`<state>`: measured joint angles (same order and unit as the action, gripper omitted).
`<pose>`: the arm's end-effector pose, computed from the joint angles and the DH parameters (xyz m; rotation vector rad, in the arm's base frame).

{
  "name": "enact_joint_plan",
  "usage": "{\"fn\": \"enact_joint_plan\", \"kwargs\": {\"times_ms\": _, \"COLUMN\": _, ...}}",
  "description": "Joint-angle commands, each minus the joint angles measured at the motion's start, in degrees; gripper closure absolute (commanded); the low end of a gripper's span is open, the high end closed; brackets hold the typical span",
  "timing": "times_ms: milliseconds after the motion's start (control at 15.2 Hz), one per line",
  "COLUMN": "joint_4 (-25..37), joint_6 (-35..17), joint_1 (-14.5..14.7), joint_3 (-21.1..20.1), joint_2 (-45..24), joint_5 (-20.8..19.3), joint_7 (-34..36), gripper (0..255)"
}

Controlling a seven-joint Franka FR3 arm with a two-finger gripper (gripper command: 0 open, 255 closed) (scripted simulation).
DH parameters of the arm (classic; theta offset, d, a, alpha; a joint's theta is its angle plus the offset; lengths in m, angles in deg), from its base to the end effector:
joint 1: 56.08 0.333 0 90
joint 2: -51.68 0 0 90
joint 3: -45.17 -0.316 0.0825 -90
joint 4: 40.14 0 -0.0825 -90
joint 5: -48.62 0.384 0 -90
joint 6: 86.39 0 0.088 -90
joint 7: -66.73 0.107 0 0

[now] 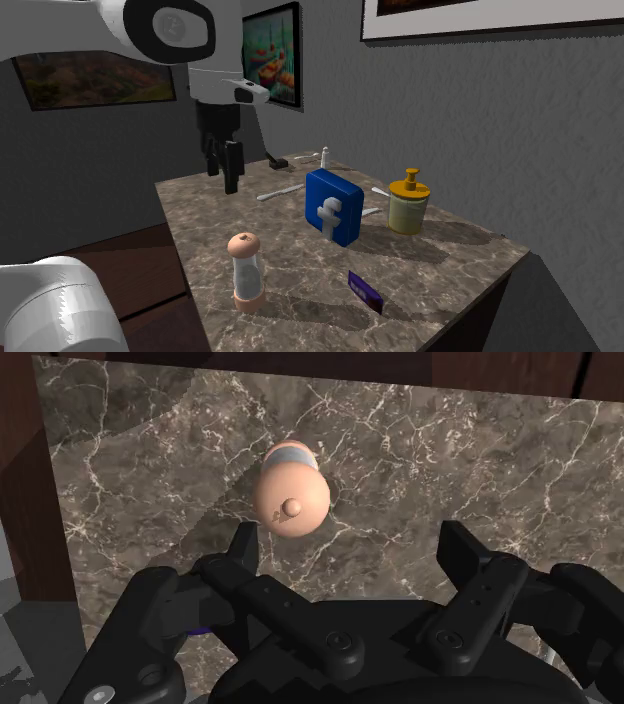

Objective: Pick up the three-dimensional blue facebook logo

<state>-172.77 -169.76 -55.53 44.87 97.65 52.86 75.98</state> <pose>0.2902 0.0135 0.6051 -3.0676 0.2180 0.0974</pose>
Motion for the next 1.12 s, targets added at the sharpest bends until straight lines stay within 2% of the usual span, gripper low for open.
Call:
{"fn": "enact_joint_plan", "kwargs": {"times_ms": 0, "joint_4": 0.0, "joint_6": 0.0, "joint_1": 0.0, "joint_3": 0.0, "joint_2": 0.0, "joint_5": 0.0, "joint_7": 0.0, "gripper": 0}}
{"fn": "enact_joint_plan", "kwargs": {"times_ms": 528, "joint_4": 4.4, "joint_6": -10.1, "joint_1": -4.6, "joint_3": -10.1, "joint_2": -12.2, "joint_5": 6.7, "joint_7": 24.1, "gripper": 0}}
{"fn": "enact_joint_plan", "kwargs": {"times_ms": 792, "joint_4": 8.6, "joint_6": -14.8, "joint_1": -7.1, "joint_3": -14.2, "joint_2": -19.9, "joint_5": 7.6, "joint_7": 35.9, "gripper": 0}}
{"fn": "enact_joint_plan", "kwargs": {"times_ms": 1056, "joint_4": 14.0, "joint_6": -18.8, "joint_1": -9.5, "joint_3": -17.6, "joint_2": -28.1, "joint_5": 6.9, "joint_7": 47.7, "gripper": 0}}
